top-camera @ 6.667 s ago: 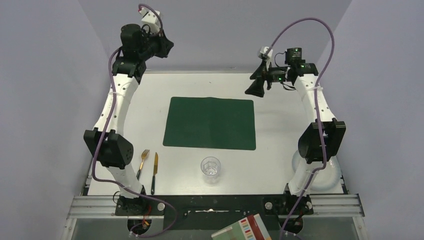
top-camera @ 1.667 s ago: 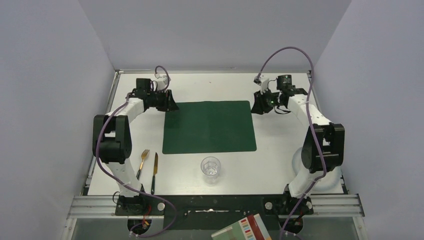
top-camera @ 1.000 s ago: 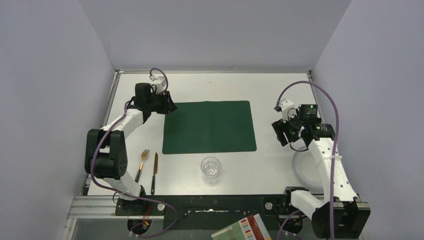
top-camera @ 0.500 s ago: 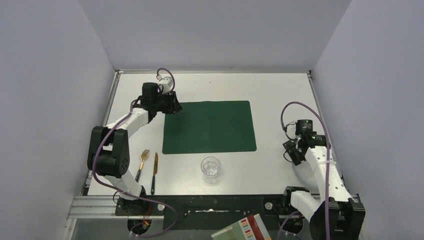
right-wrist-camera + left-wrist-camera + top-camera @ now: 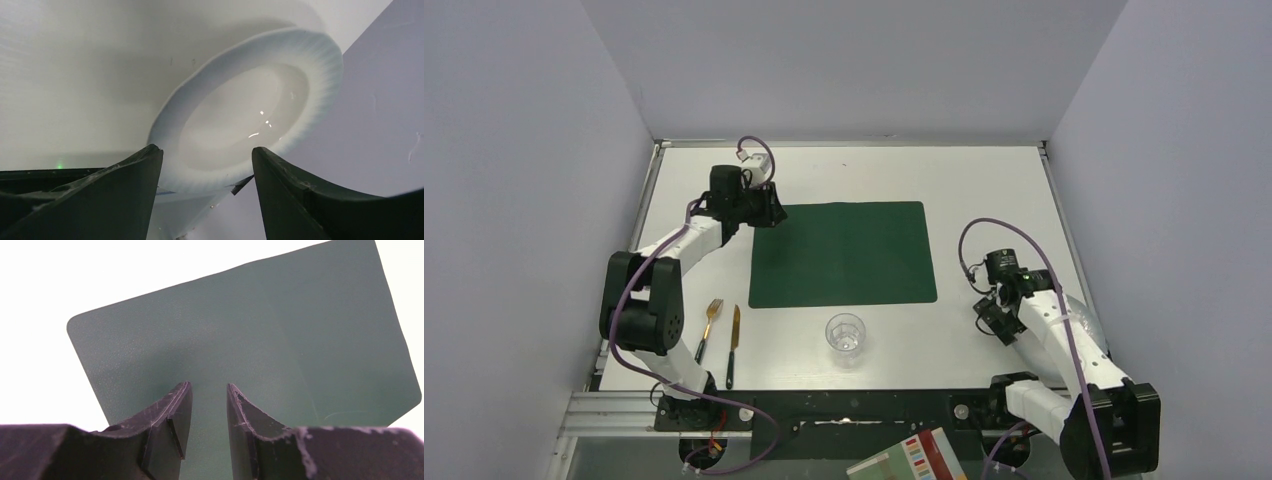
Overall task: Set the dinner table for one person
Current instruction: Move the plate to the center of the board.
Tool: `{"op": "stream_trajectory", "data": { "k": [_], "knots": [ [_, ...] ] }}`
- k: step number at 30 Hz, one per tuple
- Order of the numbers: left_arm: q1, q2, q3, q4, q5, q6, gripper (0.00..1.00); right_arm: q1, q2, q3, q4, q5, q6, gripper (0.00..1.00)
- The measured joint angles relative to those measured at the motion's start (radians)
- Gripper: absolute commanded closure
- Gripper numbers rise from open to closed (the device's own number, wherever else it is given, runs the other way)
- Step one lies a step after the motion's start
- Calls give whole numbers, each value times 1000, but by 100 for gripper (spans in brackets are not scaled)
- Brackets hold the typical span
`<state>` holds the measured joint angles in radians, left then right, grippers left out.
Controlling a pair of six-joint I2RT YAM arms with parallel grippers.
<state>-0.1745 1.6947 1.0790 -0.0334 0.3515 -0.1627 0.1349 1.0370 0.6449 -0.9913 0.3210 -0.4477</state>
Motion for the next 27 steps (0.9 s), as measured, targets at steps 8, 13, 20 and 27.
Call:
{"op": "stream_trajectory", "data": {
  "k": [8,13,20,27],
  "knots": [
    [-3,4,0,0,-16,10,69,62,86,82,-19,-136,15,34],
    [-3,4,0,0,-29,16,69,63,151,77,22,-146,15,34],
    [-3,4,0,0,-35,20,69,54,226,55,64,-98,35,36],
    [-3,4,0,0,-38,28,69,-24,222,48,77,-60,51,36]
  ]
}}
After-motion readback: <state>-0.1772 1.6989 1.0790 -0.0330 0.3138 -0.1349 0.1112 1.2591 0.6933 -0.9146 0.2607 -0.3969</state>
